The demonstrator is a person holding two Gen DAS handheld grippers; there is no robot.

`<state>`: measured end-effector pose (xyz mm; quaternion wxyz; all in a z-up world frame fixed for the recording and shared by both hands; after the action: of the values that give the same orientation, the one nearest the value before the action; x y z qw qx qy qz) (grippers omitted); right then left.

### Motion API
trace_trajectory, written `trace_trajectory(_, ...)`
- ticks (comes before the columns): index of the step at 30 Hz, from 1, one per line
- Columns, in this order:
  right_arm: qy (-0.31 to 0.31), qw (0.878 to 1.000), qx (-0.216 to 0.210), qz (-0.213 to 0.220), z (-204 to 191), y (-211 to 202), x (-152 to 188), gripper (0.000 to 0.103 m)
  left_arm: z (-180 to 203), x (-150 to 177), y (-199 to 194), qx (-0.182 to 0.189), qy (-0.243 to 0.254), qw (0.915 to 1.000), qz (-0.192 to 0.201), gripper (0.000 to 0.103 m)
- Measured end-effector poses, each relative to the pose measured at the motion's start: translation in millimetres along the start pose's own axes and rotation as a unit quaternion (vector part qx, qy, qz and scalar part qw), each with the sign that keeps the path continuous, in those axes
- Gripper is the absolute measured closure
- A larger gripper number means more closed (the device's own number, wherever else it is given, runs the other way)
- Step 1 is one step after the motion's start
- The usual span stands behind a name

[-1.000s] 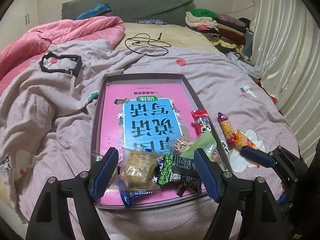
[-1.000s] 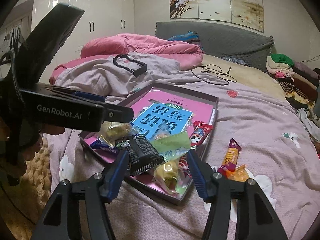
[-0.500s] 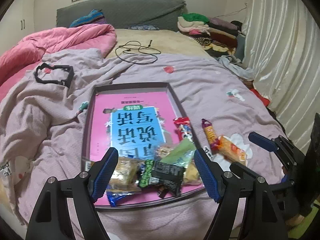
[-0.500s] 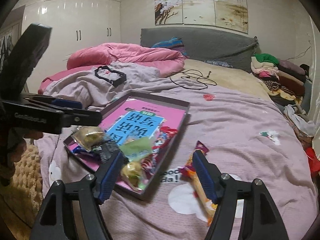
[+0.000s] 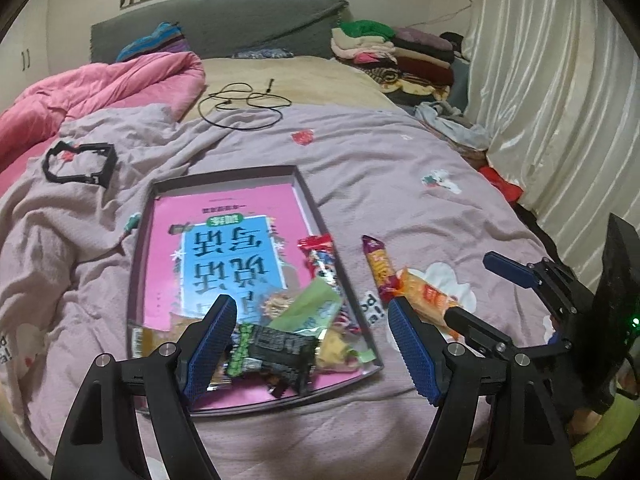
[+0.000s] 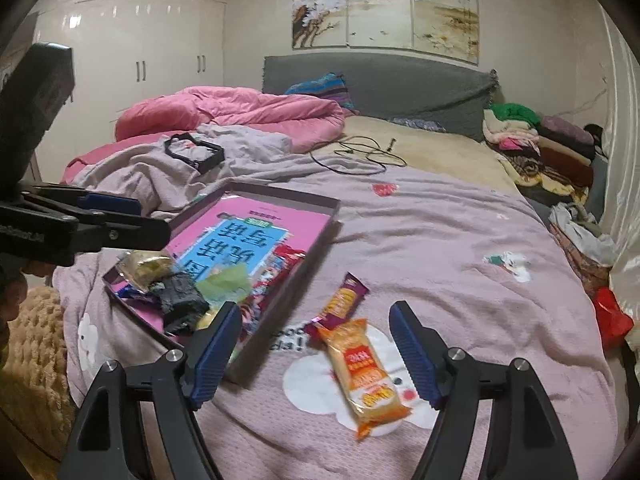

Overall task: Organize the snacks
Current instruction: 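Move both open tools from the tray toward the purple and orange packets, then grasp the purple biscuit-roll packet with the left tool while the right grasps the orange bread packet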

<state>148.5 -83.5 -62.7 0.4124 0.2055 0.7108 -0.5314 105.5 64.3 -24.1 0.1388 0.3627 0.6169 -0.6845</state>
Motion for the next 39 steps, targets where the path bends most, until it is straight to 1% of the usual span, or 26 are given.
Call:
trace_trajectory(7,0.014,1.000,0.013,-0.024,28,8,11,0.026,23,-7,15,0.021,0.010,0.9996,-0.014,0.024)
trace_trajectory(11,0.018,0.999,0.020,-0.037,39,16,19,0.026,33,-13,27,0.034,0.008,0.9991,-0.023,0.024)
trace_trajectory(16,0.021,0.998,0.013,-0.061,44,29,32,0.026,46,-17,47,0.052,0.008,0.9977,-0.042,0.024)
trace_trajectory(21,0.000,0.996,0.022,-0.091,47,49,47,0.026,58,-21,69,0.071,0.006,0.9955,-0.063,0.024)
trace_trajectory(23,0.002,0.995,0.018,-0.103,49,58,52,0.026,61,-23,77,0.072,0.004,0.9948,-0.073,0.024)
trace_trajectory(27,0.003,0.993,0.025,-0.116,57,75,58,0.027,68,-26,97,0.084,0.004,0.9921,-0.093,0.024)
trace_trajectory(28,0.004,0.993,0.024,-0.118,57,77,59,0.029,69,-26,100,0.084,0.006,0.9918,-0.096,0.025)
trace_trajectory(30,0.008,0.992,0.017,-0.125,58,81,61,0.040,72,-28,111,0.079,0.011,0.9911,-0.106,0.025)
trace_trajectory(32,0.009,0.992,0.013,-0.127,57,84,64,0.043,73,-31,120,0.074,0.010,0.9906,-0.115,0.026)
trace_trajectory(34,0.005,0.992,0.012,-0.127,56,85,64,0.048,74,-34,127,0.078,0.006,0.9897,-0.120,0.031)
trace_trajectory(36,0.007,0.992,0.009,-0.127,57,85,64,0.058,74,-38,136,0.078,0.002,0.9890,-0.126,0.032)
trace_trajectory(39,0.025,0.991,0.001,-0.128,61,83,64,0.063,75,-41,147,0.078,-0.003,0.9880,-0.134,0.037)
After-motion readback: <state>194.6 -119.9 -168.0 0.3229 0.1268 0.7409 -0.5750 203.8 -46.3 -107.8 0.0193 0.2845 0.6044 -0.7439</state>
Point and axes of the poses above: each gripper's, at about its wrist camera, not at the fingertips, and y roughly the way its jaws point, z to its right, x to its underside, the point moved 10 cm from there along y, roughly the way its jaws point, and after that the axes turned 13 degrees about y, right-handed, at the moved point
